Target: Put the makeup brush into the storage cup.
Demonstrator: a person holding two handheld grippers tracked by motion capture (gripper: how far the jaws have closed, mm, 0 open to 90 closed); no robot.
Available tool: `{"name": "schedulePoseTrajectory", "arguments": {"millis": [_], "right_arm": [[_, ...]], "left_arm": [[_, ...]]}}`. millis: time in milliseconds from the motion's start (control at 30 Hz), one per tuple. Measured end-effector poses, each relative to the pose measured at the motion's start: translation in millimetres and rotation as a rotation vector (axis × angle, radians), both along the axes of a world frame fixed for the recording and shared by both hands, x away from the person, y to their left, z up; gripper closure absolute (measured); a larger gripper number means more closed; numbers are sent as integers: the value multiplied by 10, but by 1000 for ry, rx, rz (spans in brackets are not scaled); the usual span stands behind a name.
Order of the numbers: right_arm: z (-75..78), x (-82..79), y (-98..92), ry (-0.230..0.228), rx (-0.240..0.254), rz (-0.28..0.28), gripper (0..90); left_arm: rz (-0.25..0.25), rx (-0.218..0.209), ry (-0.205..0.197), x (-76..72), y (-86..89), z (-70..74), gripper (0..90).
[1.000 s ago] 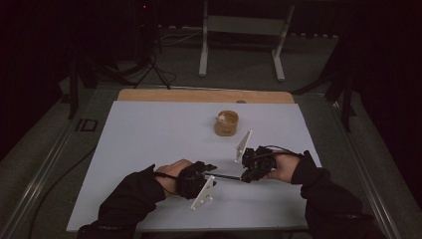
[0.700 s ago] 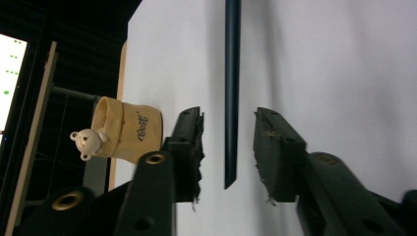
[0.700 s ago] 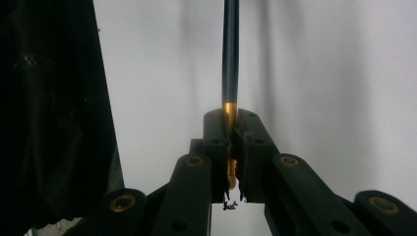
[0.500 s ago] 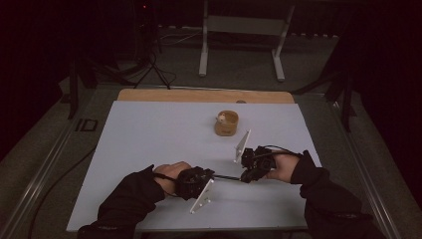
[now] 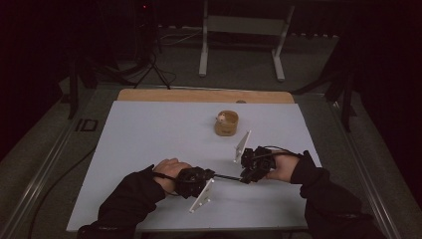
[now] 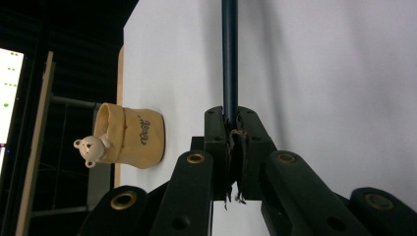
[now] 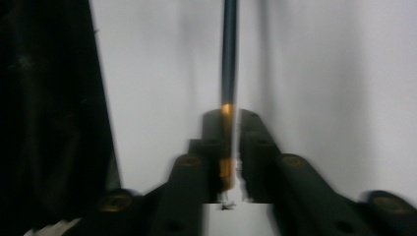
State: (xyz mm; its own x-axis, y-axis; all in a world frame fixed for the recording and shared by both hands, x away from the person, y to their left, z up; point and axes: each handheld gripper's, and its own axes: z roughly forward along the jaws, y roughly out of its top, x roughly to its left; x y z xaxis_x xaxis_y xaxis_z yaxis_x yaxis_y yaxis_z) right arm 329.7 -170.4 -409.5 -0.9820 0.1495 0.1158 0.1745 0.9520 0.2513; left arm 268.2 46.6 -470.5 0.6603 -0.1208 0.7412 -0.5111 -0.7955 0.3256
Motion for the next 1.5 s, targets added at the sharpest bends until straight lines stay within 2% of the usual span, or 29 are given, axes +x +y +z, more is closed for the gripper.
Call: {"name": "schedulePoseTrajectory", "arguments": {"millis": [33,67,200,300,333,367,400,500,667,700,733,767,800,867,900,1000,1067,1167,1200,1233,1333,1367,1400,1433,1467,1500], "right_arm": [[9,-1,-4,0,5,-5,677],[19,3,-9,-19,10,-8,638],[65,20,-34,-34,37,-39,507],[87,21,-48,-39,62,-55,398],[95,16,-52,-49,67,-61,370],[107,17,-60,-65,73,-63,353],[124,18,-71,-64,85,-72,306],[180,19,-110,-65,107,-78,257],[276,14,-176,-87,148,-98,177],[293,11,-192,-101,160,-94,159],[314,9,-208,-108,168,-103,157],[338,8,-231,-116,183,-108,141],[357,5,-246,-121,194,-115,142],[412,0,-293,-131,224,-130,141],[441,2,-318,-144,243,-142,141],[523,-21,-389,-195,285,-174,138],[564,-47,-437,-247,322,-191,135],[603,-74,-507,-302,359,-219,125],[603,-74,-507,-302,359,-219,125],[636,-108,-569,-344,396,-247,111],[660,-125,-612,-365,425,-259,110],[693,-154,-657,-400,454,-276,111],[693,-154,-657,-400,454,-276,111],[717,-186,-691,-449,472,-294,110],[717,-186,-691,-449,472,-294,110],[737,-216,-718,-476,488,-310,110]], "left_arm": [[5,4,-5,4,0,-4,865],[11,10,9,10,-3,0,865],[36,26,29,28,-11,1,866],[76,7,80,58,-3,9,866],[83,9,105,71,3,20,866],[92,-6,112,77,7,21,866],[102,16,118,89,15,45,866],[130,7,156,114,21,58,866],[165,-34,216,157,40,88,866],[168,-32,228,166,47,100,866],[176,-49,233,171,50,99,866],[182,-65,257,177,54,102,866],[186,-102,284,182,60,101,866],[199,-119,311,201,79,124,866],[203,-140,319,206,88,129,866],[218,-153,343,232,115,158,866],[223,-174,373,247,131,167,866],[225,-213,413,266,162,184,867],[225,-213,413,266,162,184,867],[230,-231,443,283,180,195,867],[239,-261,493,307,211,210,867],[248,-272,502,315,221,216,867],[258,-292,524,327,234,223,867],[262,-307,545,338,249,230,867],[267,-328,561,351,265,238,867],[270,-348,587,361,279,245,867]]}}
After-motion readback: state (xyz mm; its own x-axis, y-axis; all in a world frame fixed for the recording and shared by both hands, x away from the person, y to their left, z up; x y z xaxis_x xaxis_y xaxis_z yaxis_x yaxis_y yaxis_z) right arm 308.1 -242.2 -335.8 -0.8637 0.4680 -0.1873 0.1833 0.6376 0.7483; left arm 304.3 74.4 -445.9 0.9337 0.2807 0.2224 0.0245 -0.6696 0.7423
